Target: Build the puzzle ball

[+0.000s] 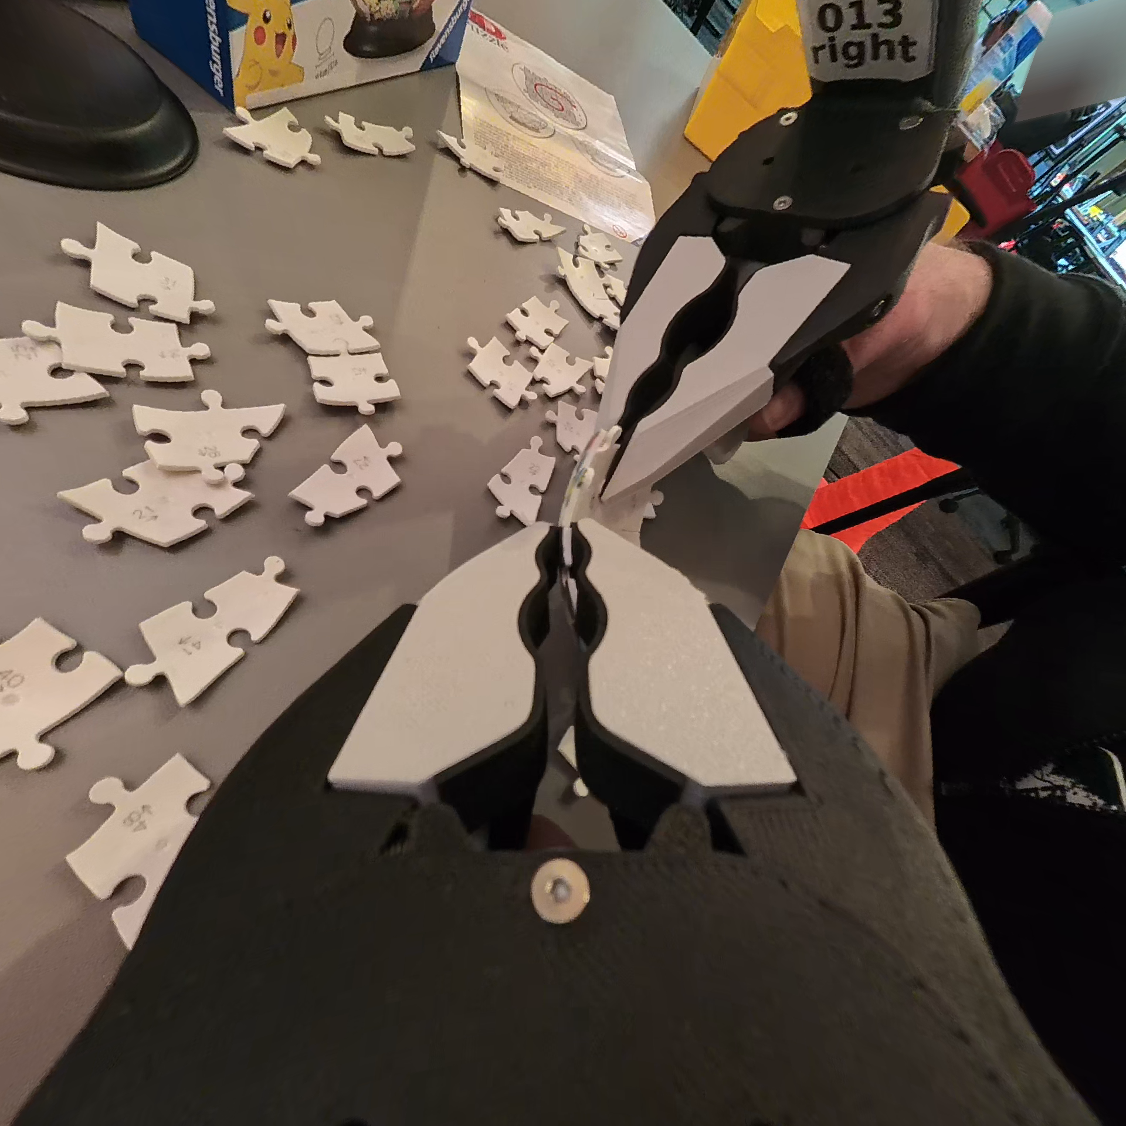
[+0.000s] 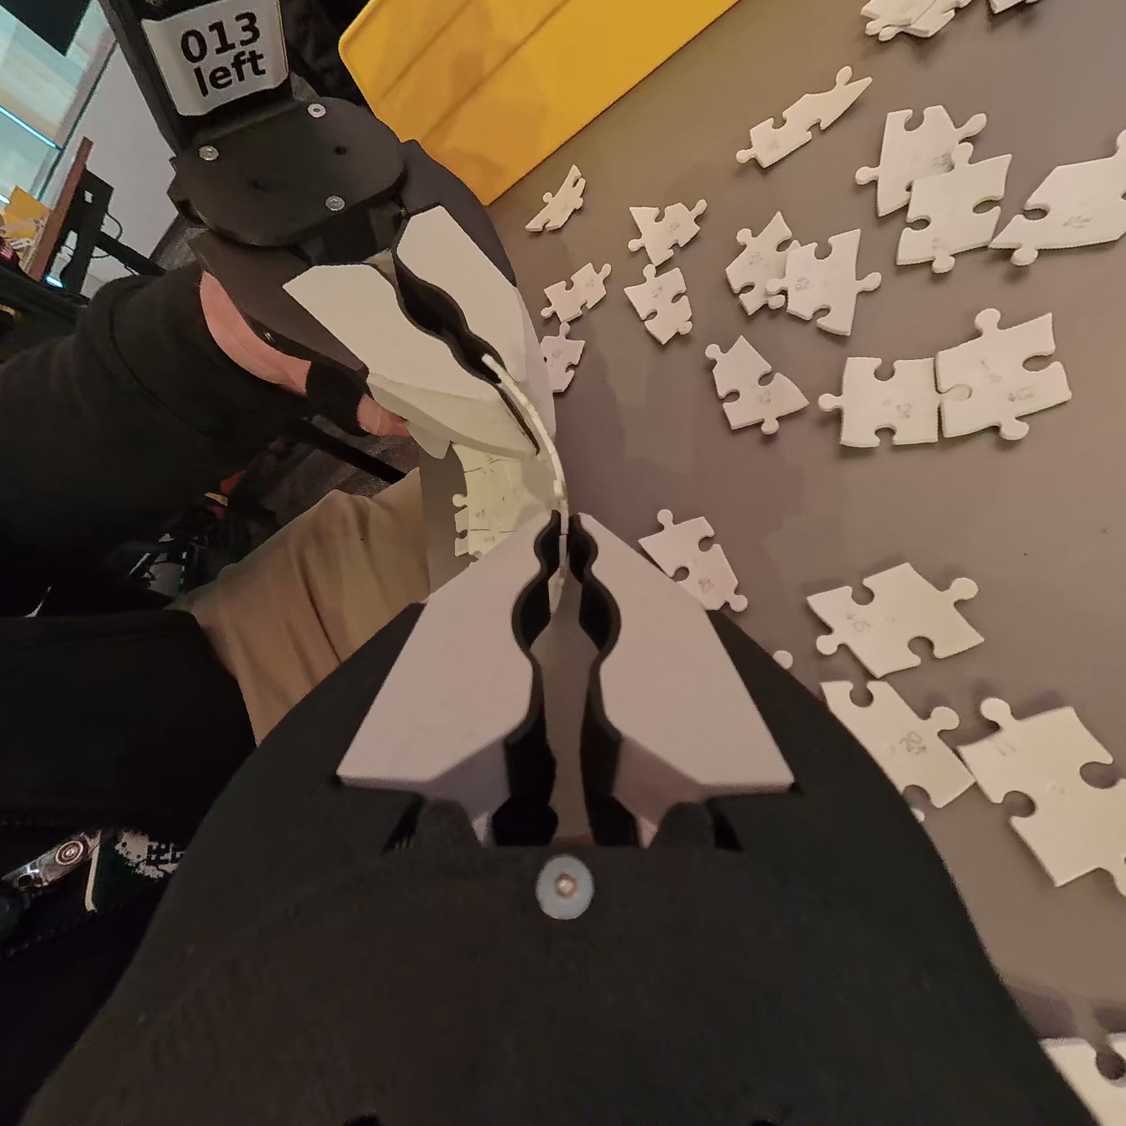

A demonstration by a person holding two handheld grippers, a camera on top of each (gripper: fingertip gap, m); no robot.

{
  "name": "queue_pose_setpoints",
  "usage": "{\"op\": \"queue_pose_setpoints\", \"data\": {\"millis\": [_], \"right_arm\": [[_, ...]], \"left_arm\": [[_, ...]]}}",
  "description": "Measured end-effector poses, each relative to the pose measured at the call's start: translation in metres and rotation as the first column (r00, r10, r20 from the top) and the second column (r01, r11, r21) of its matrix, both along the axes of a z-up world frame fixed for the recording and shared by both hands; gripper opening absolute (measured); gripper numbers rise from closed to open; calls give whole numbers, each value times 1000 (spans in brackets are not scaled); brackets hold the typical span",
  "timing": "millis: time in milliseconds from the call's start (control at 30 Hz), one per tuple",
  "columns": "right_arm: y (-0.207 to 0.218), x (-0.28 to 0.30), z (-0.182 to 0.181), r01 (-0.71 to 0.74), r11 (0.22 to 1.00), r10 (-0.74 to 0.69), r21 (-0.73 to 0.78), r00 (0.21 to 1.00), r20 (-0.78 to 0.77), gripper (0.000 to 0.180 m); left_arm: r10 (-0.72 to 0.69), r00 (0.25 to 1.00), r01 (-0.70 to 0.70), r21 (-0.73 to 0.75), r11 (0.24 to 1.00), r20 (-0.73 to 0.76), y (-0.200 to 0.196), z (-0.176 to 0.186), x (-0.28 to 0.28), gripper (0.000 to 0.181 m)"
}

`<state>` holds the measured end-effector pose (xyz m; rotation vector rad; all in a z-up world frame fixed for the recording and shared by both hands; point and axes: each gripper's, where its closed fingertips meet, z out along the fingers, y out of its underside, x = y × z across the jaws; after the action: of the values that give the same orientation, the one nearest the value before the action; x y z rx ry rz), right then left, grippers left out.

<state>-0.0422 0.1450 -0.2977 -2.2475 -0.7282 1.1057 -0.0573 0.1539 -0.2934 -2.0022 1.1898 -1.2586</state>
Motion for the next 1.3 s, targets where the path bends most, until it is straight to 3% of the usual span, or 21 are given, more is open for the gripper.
{"op": "queue_pose_setpoints", "data": {"millis": [200,333,433,733,1133,1300], "right_arm": [[7,0,3,68,998,-68,-8,997,-36,1],[6,6,10,87,996,-86,8,995,-48,16],[7,9,11,104,994,-103,16,994,-46,0],[12,9,19,142,989,-138,28,985,-106,0],[5,5,24,21,987,-32,157,997,65,0],[0,-1,23,-64,980,35,187,988,151,1]], "left_arm": [[26,1000,-26,11,1000,7,5,2,0,3],[51,998,-51,1,999,42,8,7,-1,3],[62,996,-62,-3,998,58,9,9,0,3],[87,988,-85,-20,996,127,10,17,1,4],[-12,995,4,84,996,102,2,24,0,21],[-66,997,60,156,986,35,-6,20,5,13]]}}
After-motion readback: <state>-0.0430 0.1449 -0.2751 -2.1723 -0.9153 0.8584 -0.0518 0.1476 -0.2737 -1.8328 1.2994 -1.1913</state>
